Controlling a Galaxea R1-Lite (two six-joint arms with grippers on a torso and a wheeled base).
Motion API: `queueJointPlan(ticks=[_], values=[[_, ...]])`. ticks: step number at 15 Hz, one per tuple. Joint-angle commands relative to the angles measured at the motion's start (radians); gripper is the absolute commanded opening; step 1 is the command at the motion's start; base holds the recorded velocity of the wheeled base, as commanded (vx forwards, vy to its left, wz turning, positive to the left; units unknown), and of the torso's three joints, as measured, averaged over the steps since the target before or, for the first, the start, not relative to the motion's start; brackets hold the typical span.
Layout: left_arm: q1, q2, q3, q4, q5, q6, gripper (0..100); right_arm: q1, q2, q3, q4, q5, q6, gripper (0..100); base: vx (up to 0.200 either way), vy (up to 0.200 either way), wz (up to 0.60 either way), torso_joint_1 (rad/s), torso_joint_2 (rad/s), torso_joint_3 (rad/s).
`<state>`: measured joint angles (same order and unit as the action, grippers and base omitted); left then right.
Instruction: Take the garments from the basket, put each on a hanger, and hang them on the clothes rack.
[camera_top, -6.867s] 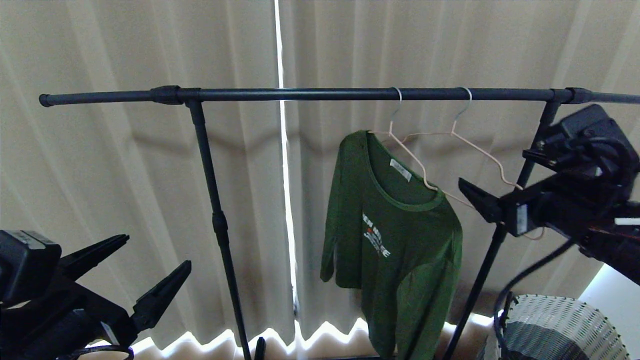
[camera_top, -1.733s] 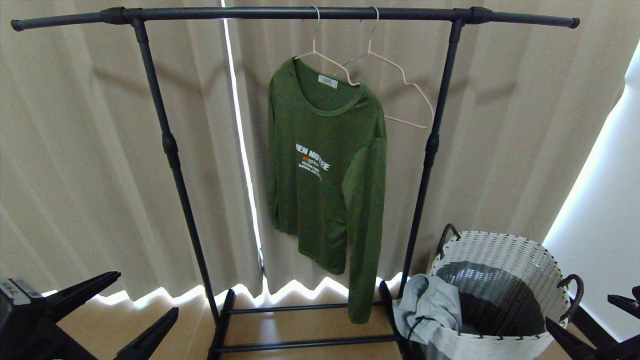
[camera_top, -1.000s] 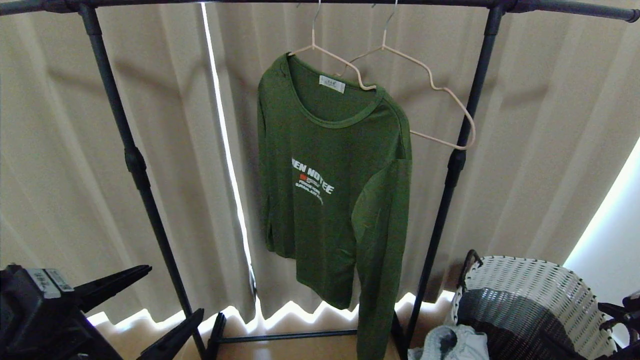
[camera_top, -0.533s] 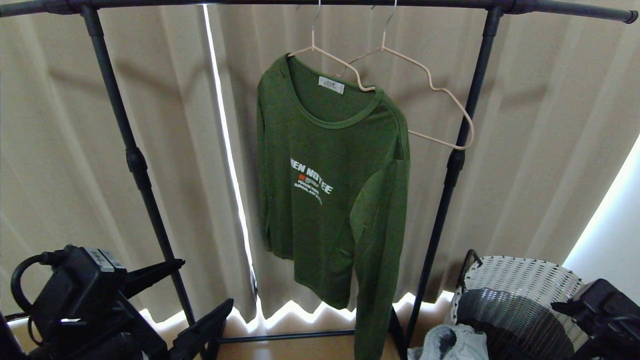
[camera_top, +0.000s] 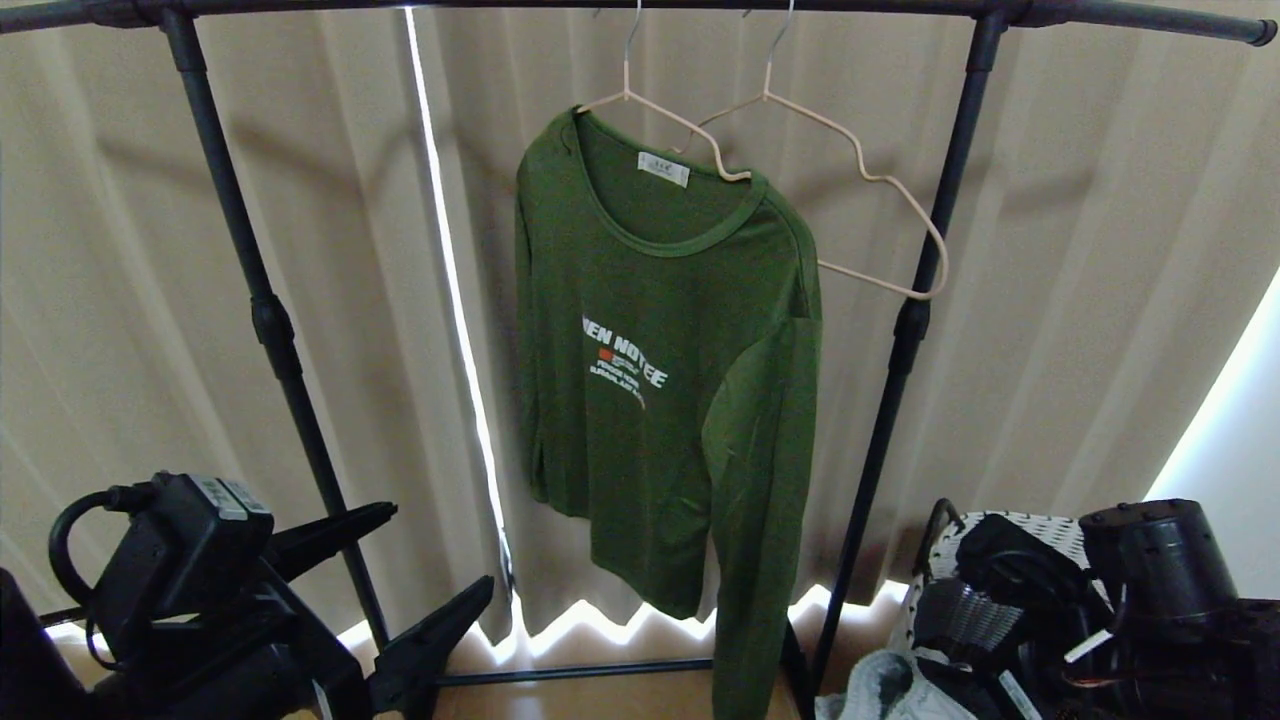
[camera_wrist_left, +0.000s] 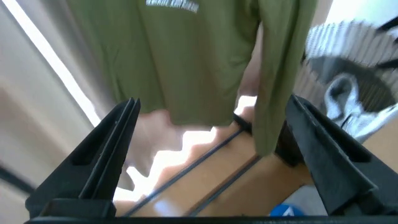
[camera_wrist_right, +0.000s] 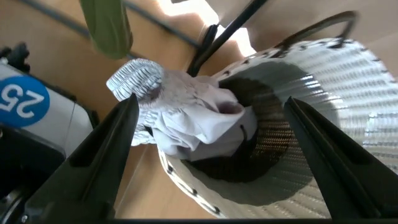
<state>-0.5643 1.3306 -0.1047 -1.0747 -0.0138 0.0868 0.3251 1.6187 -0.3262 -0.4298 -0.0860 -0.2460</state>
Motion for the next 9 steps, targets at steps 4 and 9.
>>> queueJointPlan(ticks=[4,9], values=[[-0.005,0.018,0.014,-0.010,0.000,0.004,100,0.002,0.191,-0.062,-0.003,-0.005,0.001,100,0.000,0.000,0.00,0.000,0.00,0.000],[-0.005,0.015,0.022,-0.010,0.000,0.005,100,-0.006,0.342,-0.145,-0.001,-0.066,0.001,100,0.000,0.000,0.00,0.000,0.00,0.000]])
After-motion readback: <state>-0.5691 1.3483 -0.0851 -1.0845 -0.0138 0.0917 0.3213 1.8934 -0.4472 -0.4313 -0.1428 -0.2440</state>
